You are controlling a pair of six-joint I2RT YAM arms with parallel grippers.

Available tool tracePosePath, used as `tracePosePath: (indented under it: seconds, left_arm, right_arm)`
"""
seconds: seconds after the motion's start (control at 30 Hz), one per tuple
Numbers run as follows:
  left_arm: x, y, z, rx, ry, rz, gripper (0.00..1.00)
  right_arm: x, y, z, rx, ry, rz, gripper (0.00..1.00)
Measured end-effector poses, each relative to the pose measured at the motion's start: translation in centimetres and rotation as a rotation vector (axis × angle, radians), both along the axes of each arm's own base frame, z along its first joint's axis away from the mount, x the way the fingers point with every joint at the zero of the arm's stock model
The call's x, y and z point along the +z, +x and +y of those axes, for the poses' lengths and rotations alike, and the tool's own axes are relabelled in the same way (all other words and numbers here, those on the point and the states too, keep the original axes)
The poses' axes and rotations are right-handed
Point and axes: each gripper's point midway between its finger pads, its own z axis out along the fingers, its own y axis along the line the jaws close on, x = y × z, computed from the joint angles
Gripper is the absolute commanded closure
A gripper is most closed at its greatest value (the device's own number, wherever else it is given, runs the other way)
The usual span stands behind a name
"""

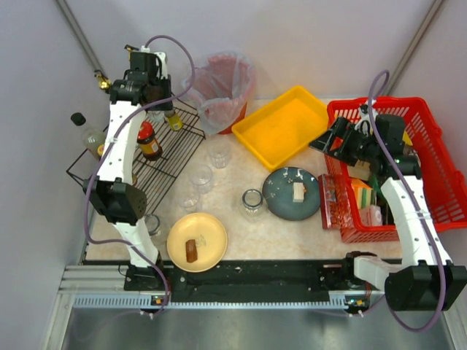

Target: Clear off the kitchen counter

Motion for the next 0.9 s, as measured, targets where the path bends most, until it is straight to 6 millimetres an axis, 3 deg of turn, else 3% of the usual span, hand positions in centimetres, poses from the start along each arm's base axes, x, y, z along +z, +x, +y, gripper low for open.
tracePosePath:
  seconds: [0.2, 0.63, 0.9]
  left_arm:
    - [-0.2, 0.1, 0.9, 0.028, -0.035, 0.018, 1.00]
    - [0.1, -0.8, 1.1, 0.026, -0.033, 0.040, 1.00]
    - [-0.2, -1.1, 1.2, 0.024, -0.024, 0.059, 0.88]
  right_arm:
    - [0.0, 0.4, 0.0, -0.005, 0.001, 0.007, 0.05]
    - [0.0, 0.9, 0.0, -0.003, 0.002, 0.009, 0.05]
    - [0.0, 0.9, 0.0, -0.001, 0.003, 0.009, 0.05]
